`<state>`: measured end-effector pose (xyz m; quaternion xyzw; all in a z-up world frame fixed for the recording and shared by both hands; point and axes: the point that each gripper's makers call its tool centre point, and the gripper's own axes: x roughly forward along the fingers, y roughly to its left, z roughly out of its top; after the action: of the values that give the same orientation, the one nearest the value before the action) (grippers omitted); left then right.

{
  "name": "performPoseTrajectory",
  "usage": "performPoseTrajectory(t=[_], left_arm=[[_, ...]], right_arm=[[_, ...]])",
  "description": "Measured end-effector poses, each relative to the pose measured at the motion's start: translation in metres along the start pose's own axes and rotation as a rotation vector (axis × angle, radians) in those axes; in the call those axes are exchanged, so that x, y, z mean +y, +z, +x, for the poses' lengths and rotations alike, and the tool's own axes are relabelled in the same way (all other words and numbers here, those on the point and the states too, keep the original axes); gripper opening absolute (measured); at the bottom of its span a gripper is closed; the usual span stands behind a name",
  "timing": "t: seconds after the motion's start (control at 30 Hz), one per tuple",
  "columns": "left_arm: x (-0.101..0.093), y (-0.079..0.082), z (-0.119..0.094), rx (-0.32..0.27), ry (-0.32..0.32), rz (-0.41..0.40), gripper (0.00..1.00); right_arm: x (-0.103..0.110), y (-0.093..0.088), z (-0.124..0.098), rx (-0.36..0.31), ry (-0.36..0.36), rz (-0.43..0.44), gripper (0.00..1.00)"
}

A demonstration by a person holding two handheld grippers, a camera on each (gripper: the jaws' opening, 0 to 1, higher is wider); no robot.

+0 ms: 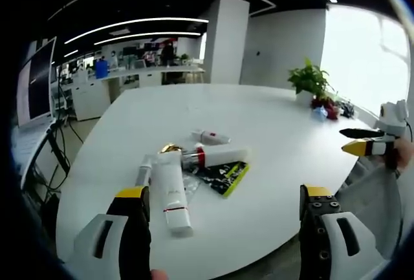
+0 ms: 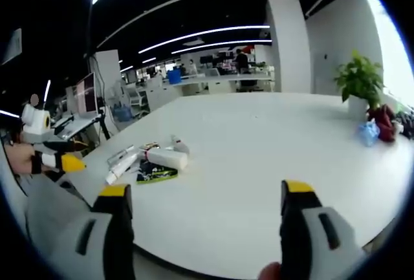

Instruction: Arrange the skincare products in the storage area until every visible bottle or jar stands upright without overlapping.

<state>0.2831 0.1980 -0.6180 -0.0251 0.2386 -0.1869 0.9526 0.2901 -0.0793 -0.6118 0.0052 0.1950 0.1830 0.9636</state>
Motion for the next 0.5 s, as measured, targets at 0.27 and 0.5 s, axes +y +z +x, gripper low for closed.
performPoseTrajectory(t=[0.27, 0.5], left_arm=[[-0.0008, -0.0002, -0.0003, 0.001, -0.004, -0.001, 0.94], [-0.0038, -0.0008, -0.0001, 0.004, -0.014, 0.011, 0.94]], right_arm=[[-0.0004, -0.0011, 0.0002, 0.005, 0.003, -0.003, 0.96], [-0.0030, -0.0014, -0.0005, 0.004, -0.009, -0.004, 0.95]])
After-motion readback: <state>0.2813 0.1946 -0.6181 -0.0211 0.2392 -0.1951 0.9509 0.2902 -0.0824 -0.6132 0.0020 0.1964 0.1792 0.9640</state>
